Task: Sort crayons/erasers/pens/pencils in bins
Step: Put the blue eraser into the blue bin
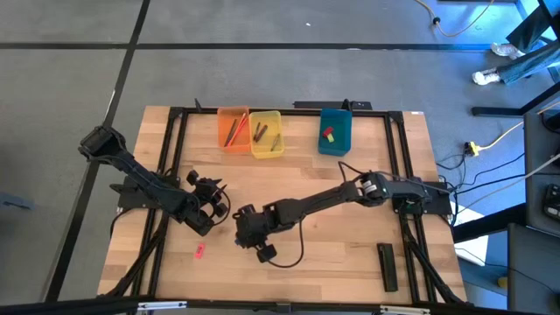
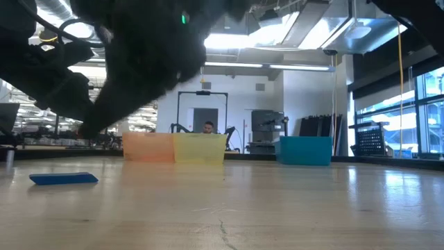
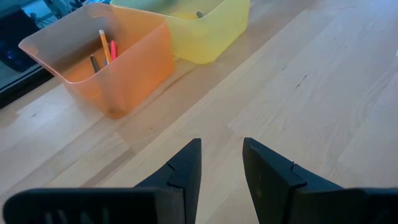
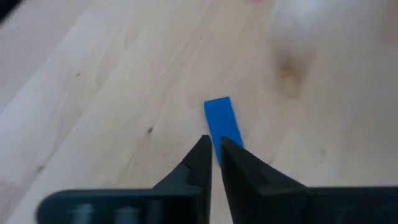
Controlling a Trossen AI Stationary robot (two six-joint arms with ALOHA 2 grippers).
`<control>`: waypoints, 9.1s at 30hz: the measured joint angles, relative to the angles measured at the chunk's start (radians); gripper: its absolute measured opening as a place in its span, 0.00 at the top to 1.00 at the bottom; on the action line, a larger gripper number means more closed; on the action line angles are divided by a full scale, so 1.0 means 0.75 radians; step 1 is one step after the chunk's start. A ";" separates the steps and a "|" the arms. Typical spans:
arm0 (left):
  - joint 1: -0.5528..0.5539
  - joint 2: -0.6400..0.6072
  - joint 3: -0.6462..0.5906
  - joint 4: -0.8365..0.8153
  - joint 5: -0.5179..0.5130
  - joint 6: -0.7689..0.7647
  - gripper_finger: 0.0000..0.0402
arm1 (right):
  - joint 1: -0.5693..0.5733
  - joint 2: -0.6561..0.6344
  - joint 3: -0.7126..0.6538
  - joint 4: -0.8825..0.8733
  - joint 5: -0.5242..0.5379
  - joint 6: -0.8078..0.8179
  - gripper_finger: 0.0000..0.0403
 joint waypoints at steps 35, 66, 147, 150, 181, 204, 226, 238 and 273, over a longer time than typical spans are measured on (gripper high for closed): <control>0.019 0.000 0.000 0.023 -0.013 0.002 0.73 | -0.151 0.003 -0.316 0.440 -0.222 0.020 0.98; 0.016 0.000 -0.001 0.021 0.015 0.015 0.73 | -0.167 -0.048 -0.262 0.519 -0.103 -0.057 0.72; -0.074 0.000 0.040 0.066 0.170 0.062 0.73 | -0.129 -0.493 -0.752 0.603 0.265 0.173 0.95; -0.094 0.000 0.053 0.138 0.170 0.159 0.73 | -0.128 -0.585 -0.965 0.839 0.266 0.259 0.95; 0.006 0.009 0.053 0.402 0.838 0.828 0.73 | 0.004 -0.876 -1.433 1.098 0.336 0.525 0.95; 0.143 0.187 0.061 0.422 0.983 0.804 0.55 | 0.004 -0.875 -1.433 1.096 0.335 0.575 0.95; 0.144 0.207 0.207 0.321 0.990 0.839 0.81 | 0.013 -0.874 -1.432 1.071 0.335 0.571 0.95; 0.282 0.204 0.419 0.274 0.871 1.168 0.81 | 0.054 -0.907 -1.431 0.765 0.363 0.658 0.95; 1.007 0.610 0.815 0.941 1.885 1.312 0.82 | 0.294 -1.425 -2.138 1.131 1.091 0.791 0.98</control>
